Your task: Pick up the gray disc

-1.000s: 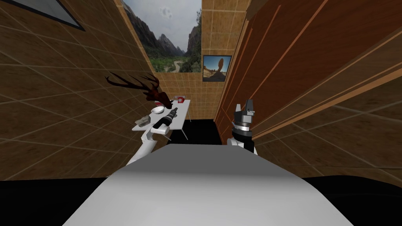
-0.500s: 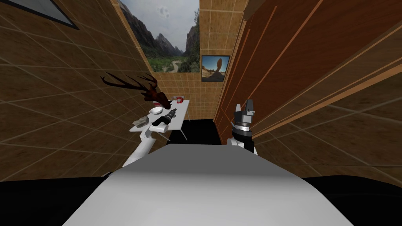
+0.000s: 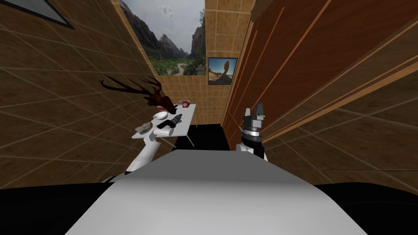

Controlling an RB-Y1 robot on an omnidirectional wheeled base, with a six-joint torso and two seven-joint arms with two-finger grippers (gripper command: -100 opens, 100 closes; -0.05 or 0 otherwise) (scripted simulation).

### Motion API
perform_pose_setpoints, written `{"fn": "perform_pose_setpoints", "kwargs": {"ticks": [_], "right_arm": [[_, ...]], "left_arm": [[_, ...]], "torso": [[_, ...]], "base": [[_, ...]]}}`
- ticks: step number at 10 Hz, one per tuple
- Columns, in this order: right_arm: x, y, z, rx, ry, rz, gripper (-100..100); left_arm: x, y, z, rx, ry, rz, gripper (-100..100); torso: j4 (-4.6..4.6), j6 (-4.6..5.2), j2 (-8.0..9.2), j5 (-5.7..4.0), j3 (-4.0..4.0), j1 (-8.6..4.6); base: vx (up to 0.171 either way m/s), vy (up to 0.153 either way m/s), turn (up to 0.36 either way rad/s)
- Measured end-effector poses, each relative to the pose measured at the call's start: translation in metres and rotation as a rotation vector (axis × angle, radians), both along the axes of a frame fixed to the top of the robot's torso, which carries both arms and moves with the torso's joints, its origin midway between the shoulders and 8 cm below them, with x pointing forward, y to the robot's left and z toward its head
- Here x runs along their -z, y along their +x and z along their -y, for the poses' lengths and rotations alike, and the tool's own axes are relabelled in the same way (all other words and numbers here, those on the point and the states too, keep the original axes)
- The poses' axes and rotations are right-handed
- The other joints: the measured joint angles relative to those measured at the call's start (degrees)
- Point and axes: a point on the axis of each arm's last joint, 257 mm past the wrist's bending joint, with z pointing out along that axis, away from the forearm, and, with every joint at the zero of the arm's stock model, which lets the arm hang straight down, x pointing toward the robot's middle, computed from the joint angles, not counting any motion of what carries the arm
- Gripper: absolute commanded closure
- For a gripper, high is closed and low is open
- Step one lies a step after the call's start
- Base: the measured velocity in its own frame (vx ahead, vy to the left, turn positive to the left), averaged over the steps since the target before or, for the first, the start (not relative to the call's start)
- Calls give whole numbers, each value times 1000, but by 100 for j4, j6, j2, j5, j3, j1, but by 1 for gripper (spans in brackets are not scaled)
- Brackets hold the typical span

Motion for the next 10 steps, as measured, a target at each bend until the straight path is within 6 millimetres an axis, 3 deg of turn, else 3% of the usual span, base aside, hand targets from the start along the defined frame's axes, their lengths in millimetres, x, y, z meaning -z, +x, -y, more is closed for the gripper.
{"fn": "perform_pose_setpoints", "kwargs": {"ticks": [10], "right_arm": [[0, 0, 0, 0, 0, 0, 0]], "left_arm": [[41, -18, -54, -117, 9, -241, -100]], "torso": [[-1, -3, -2, 2, -1, 8]], "base": [[16, 3, -46]]}}
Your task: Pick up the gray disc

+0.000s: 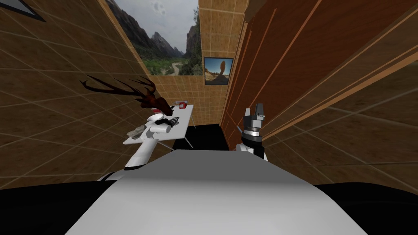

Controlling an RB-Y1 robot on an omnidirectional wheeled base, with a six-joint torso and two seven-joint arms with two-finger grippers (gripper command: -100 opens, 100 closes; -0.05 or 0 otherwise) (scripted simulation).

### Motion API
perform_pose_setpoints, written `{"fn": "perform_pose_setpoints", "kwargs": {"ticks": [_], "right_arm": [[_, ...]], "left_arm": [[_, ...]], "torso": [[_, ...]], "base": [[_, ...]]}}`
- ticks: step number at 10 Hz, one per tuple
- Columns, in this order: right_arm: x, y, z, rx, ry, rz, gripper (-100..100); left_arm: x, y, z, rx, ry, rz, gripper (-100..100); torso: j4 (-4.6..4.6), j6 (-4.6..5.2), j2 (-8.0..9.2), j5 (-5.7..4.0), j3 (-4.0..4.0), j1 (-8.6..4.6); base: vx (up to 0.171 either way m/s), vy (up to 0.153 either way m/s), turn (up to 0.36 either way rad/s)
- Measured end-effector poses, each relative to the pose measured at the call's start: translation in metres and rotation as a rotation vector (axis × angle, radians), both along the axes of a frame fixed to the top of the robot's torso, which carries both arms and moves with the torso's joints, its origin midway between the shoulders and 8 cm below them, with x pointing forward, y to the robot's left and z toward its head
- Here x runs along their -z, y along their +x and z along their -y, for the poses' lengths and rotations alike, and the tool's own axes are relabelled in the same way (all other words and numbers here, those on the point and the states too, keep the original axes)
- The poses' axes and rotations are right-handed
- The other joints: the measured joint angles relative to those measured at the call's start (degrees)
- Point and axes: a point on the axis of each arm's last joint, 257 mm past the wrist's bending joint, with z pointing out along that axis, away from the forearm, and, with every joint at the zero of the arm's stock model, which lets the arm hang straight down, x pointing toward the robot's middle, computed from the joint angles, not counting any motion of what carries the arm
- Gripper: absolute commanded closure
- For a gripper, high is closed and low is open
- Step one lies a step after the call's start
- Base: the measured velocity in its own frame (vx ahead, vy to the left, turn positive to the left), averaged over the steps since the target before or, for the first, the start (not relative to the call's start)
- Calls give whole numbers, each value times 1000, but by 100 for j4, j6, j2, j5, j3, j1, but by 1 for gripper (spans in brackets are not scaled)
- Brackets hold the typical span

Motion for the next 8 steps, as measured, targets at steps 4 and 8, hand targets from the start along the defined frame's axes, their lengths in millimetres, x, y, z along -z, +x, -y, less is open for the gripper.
{"fn": "perform_pose_setpoints", "kwargs": {"ticks": [4, 8], "right_arm": [[0, 0, 0, 0, 0, 0, 0], [0, 0, 0, 0, 0, 0, 0]], "left_arm": [[17, -11, -13, -42, -10, -93, -100], [33, -27, -30, -90, -32, -189, -100]], "torso": [[0, -1, 2, 0, 1, -1], [0, 3, -1, 1, -1, 3]], "base": [[19, 9, -74], [21, 18, -68]]}}
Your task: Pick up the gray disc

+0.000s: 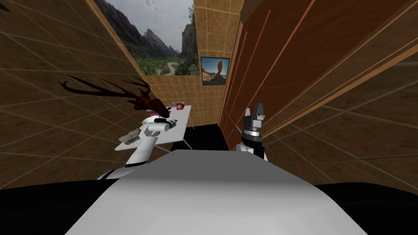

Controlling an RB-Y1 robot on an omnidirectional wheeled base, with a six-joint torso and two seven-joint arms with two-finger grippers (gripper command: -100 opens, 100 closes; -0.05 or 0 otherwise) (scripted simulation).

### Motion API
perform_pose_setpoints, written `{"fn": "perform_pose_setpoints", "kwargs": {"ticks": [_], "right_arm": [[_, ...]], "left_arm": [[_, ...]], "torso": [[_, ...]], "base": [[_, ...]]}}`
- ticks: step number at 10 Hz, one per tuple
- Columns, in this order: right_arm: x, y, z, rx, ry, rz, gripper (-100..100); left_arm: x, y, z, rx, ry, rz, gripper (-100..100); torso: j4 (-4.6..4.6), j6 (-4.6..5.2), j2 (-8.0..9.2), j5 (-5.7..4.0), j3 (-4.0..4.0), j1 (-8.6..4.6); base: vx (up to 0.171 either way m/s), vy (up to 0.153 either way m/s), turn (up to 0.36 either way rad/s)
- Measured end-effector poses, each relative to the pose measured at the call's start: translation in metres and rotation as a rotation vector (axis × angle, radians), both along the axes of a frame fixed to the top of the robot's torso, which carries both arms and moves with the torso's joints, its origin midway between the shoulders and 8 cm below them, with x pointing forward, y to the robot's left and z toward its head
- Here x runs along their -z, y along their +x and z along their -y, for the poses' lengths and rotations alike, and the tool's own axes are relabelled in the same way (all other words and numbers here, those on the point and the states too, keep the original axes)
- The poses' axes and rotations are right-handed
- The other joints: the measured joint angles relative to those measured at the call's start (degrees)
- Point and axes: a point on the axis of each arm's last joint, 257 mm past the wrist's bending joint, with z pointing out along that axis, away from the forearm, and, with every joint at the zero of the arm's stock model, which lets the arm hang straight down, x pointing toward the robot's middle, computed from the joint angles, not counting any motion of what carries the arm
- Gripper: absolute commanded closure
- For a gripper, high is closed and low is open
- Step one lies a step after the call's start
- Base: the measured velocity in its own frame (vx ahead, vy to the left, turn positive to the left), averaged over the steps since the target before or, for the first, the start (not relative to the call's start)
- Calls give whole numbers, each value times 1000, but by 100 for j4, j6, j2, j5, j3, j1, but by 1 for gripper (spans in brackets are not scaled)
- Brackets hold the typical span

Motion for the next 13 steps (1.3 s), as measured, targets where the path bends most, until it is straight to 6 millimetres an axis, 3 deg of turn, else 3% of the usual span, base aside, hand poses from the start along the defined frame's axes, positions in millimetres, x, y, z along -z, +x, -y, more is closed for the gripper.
{"fn": "perform_pose_setpoints", "kwargs": {"ticks": [13], "right_arm": [[0, 0, 0, 0, 0, 0, 0]], "left_arm": [[41, -64, -26, -122, -113, -306, -100]], "torso": [[-1, -2, -2, 2, -1, 8]], "base": [[22, 27, -79]]}}
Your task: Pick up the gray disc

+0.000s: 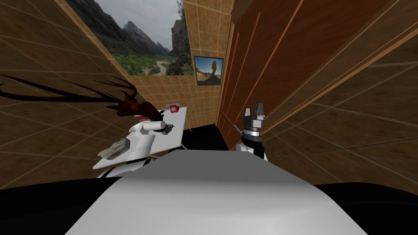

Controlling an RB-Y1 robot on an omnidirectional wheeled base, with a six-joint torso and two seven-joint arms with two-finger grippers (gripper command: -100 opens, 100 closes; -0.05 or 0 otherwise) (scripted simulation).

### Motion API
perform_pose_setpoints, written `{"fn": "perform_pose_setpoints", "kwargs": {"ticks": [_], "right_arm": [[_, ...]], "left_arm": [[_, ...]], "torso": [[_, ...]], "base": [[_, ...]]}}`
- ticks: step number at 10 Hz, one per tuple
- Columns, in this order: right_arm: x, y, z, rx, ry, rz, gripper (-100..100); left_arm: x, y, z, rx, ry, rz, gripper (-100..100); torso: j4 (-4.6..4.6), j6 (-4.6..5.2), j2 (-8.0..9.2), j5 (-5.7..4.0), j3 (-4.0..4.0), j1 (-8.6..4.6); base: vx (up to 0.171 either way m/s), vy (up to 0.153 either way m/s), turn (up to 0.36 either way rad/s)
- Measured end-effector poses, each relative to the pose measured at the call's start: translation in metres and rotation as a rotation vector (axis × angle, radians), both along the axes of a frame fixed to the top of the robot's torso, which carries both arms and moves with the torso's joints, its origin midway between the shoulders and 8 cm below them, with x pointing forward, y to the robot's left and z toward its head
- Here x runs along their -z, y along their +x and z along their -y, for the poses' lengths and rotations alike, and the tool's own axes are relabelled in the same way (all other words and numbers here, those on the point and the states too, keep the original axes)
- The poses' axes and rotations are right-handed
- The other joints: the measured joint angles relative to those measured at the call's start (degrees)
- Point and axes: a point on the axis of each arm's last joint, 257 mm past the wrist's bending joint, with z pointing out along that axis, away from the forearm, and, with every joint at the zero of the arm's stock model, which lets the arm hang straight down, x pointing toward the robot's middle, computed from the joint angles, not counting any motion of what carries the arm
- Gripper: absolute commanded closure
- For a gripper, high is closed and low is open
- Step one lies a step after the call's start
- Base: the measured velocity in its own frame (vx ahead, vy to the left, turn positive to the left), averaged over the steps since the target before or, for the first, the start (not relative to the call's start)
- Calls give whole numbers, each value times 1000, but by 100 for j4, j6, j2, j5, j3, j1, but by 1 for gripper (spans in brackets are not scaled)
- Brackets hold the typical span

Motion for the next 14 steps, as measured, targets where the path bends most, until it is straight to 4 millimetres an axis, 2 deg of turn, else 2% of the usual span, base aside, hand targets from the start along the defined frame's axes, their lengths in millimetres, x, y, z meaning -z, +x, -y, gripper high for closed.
{"fn": "perform_pose_setpoints", "kwargs": {"ticks": [7, 14], "right_arm": [[0, 0, 0, 0, 0, 0, 0], [0, 0, 0, 0, 0, 0, 0]], "left_arm": [[14, -41, -2, -47, -77, -159, -100], [17, -78, -3, -85, -150, -298, -100]], "torso": [[0, -2, -2, 1, -1, 2], [0, -4, 1, 2, 0, 7]], "base": [[21, 34, -69], [21, 47, -60]]}}
